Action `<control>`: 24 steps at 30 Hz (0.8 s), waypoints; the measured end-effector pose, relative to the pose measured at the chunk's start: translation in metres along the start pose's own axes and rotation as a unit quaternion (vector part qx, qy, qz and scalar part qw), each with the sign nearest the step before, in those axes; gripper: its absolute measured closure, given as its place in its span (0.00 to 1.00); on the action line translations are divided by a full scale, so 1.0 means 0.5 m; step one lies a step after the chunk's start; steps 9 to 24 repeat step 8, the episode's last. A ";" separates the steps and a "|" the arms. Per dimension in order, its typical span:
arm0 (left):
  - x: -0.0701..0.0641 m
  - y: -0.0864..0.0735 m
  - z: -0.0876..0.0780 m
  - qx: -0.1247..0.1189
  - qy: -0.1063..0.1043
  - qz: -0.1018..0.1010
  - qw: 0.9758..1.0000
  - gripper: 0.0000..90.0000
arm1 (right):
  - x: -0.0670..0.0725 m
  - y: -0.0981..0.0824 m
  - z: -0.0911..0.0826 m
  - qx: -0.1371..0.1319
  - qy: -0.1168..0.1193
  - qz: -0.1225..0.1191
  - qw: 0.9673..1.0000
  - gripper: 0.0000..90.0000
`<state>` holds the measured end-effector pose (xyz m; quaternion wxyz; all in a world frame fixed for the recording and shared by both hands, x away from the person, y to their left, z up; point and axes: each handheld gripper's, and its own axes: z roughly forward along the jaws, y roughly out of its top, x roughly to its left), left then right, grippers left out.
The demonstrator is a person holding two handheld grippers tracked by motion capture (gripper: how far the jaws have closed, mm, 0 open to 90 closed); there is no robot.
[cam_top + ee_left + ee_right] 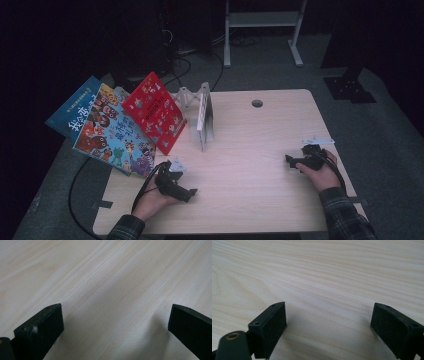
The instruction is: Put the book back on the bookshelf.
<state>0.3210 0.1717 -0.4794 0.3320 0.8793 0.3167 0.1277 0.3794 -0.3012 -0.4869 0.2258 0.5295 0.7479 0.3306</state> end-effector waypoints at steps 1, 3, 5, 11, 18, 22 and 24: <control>0.001 -0.004 0.001 -0.010 -0.002 0.003 1.000 0.00 | 0.000 0.000 0.000 0.000 0.000 -0.001 1.000 0.13; 0.002 -0.010 0.001 -0.025 -0.006 0.006 1.000 0.00 | 0.001 0.000 0.000 0.000 0.001 -0.002 1.000 0.13; 0.004 -0.013 0.001 -0.032 -0.009 0.009 0.999 0.00 | 0.002 0.000 0.000 0.000 0.001 -0.001 1.000 0.13; 0.004 -0.014 0.002 -0.033 -0.009 0.009 0.999 0.00 | 0.002 0.000 0.000 0.000 0.001 -0.001 1.000 0.13; 0.004 -0.014 0.002 -0.033 -0.009 0.009 0.999 0.00 | 0.002 0.000 0.000 0.000 0.001 -0.001 1.000 0.13; 0.004 -0.014 0.002 -0.033 -0.009 0.009 0.999 0.00 | 0.002 0.000 0.000 0.000 0.001 -0.001 1.000 0.13; 0.004 -0.014 0.002 -0.033 -0.009 0.009 0.999 0.00 | 0.002 0.000 0.000 0.000 0.001 -0.001 1.000 0.13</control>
